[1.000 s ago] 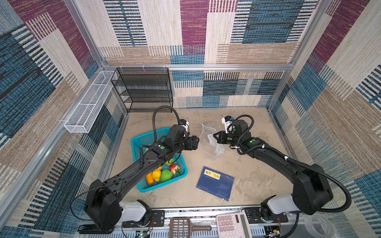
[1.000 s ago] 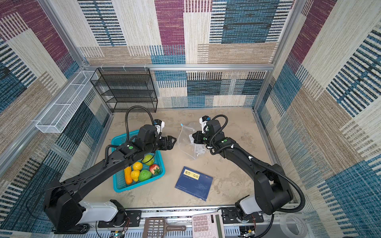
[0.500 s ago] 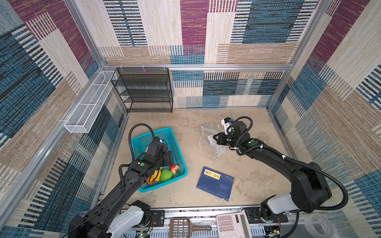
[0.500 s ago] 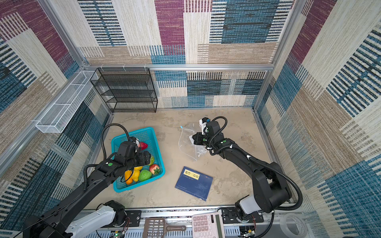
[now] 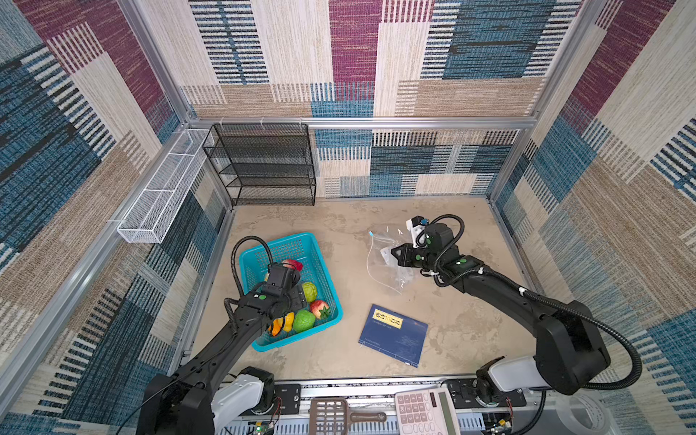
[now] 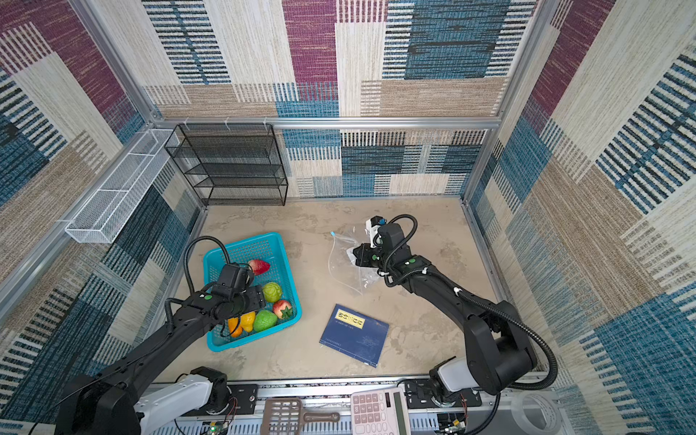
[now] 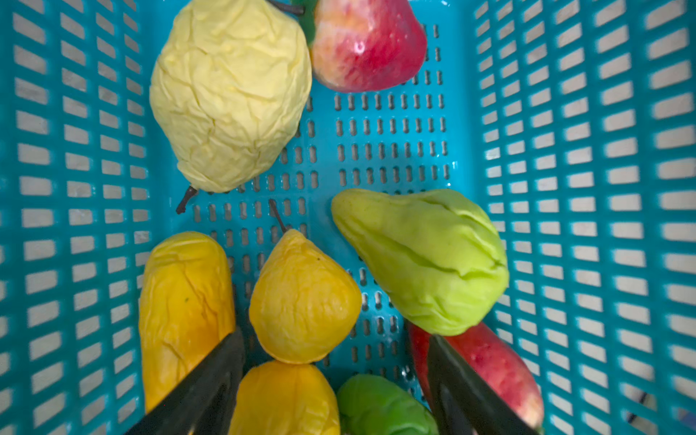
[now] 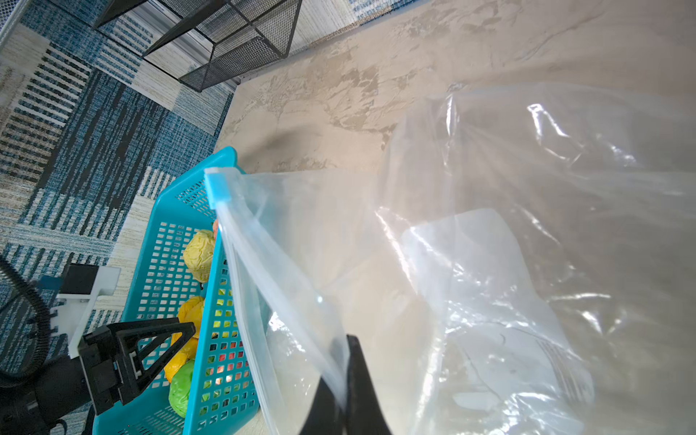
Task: Place the food in the zip-top bag and seal the zipper
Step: 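Grasp a yellow pear in the basket with the left gripper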
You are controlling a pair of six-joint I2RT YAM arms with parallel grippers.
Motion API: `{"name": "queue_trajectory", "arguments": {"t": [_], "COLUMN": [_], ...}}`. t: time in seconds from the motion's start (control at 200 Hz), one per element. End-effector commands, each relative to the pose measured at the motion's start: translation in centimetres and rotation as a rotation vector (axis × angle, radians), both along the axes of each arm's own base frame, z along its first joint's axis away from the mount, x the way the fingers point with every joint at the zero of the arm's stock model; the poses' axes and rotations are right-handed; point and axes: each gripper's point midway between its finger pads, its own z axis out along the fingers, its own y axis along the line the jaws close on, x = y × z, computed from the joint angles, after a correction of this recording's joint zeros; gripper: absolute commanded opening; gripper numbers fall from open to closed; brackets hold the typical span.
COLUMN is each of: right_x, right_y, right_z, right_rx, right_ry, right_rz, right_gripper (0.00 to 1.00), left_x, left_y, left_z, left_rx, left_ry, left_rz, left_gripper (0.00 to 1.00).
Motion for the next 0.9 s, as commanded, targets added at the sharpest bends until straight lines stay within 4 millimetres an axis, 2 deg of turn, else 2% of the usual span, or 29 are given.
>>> {"name": "queue_trajectory", "arguments": {"t": [0.0, 0.235, 0.491, 0.626, 0.771, 0.891], "right_x": [0.3, 0.3, 0.3, 0.4, 0.4, 0.5], "right_y": [0.1, 0.1, 0.0, -0.1, -0.3, -0.4], "right_z": [0.6, 0.6, 0.6, 0.4, 0.2, 0.2], "right_rx": [0.018, 0.020, 0.012, 0.005, -0.007, -0.013], "right_ry": [-0.025, -0.023, -0.022, -0.020, -0.019, -0.022], "right_rz": [-0.009, -0.010, -0.015, -0.018, -0.026, -0.028], "right_gripper": [0.00, 0.00, 0.00, 0.00, 0.00, 0.00], "left_x": [0.8, 2.0, 4.4, 5.5, 5.5, 4.4], "left_y": [0.2, -0.2, -2.8, -3.0, -2.4, -2.1], "left_z": [-0.1, -1.1, -1.2, -0.9, -1.1, -1.7], "left_rx": [-0.004, -0.013, -0.103, -0.088, -0.050, -0.044], "left_ry": [-0.025, -0.041, -0.034, -0.035, -0.027, 0.007], "left_rz": [0.034, 0.038, -0.016, -0.022, -0.018, -0.017], "left_gripper": [0.79, 0.74, 0.71, 0.71, 0.72, 0.73]}}
